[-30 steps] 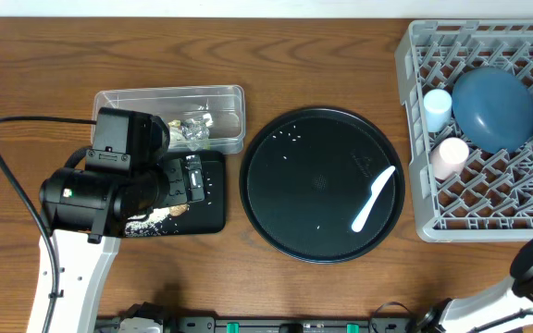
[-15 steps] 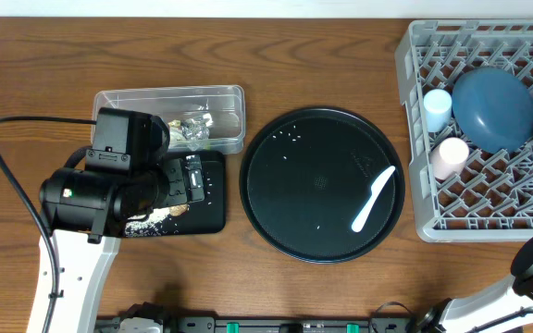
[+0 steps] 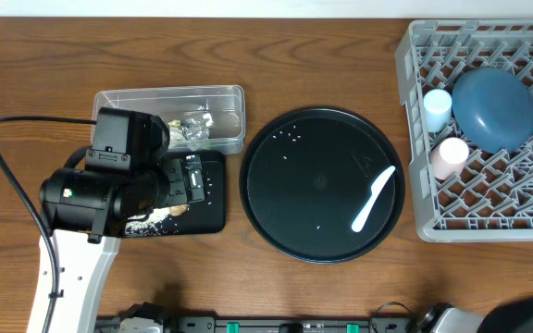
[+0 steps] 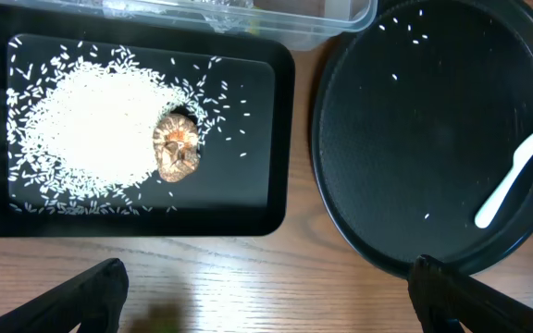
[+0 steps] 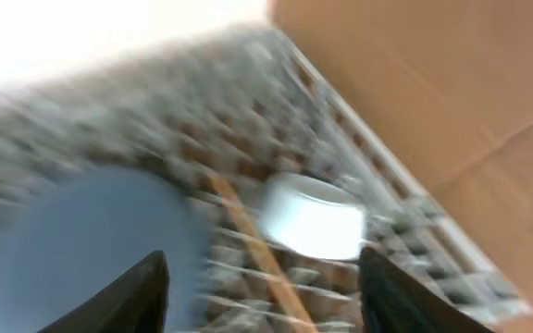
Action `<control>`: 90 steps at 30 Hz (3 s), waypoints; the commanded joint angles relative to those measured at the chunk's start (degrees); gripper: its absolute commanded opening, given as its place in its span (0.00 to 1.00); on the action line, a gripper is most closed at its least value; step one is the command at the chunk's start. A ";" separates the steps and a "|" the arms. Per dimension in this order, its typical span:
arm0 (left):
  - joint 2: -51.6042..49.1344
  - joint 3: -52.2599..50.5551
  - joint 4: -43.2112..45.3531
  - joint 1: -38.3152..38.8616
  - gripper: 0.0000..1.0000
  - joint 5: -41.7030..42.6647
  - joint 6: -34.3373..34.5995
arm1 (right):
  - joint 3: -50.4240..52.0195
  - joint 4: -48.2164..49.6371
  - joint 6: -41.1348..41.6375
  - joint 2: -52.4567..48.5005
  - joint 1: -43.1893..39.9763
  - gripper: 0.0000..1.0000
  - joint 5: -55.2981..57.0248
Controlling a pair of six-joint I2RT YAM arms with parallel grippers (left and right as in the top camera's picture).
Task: Sort waste into correct bins and load items into the dishwasher rack
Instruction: 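Move the right gripper over the white plastic spoon on the black tray, then lower the right gripper and pinch the white spoon's handle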
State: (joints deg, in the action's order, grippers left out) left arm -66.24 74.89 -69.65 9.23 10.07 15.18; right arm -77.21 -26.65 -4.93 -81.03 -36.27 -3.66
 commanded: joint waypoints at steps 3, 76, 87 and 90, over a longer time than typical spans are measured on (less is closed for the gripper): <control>0.00 0.28 -0.20 0.11 0.98 -0.70 -0.13 | -0.74 -9.81 20.50 6.67 0.85 0.46 -26.56; 0.00 0.28 -0.20 0.11 0.98 -0.70 -0.13 | 29.38 -14.38 63.76 -17.53 59.93 0.24 12.87; 0.00 0.28 -0.20 0.11 0.98 -0.70 -0.13 | 29.16 -14.45 59.87 -17.27 59.91 0.07 12.44; 0.00 0.28 -0.20 0.11 0.98 -0.70 -0.13 | 28.30 -14.40 57.57 -16.72 59.91 0.05 12.33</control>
State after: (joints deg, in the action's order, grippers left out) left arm -66.24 74.89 -69.67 9.23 10.09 15.18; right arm -50.41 -40.91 55.22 -96.09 23.33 7.55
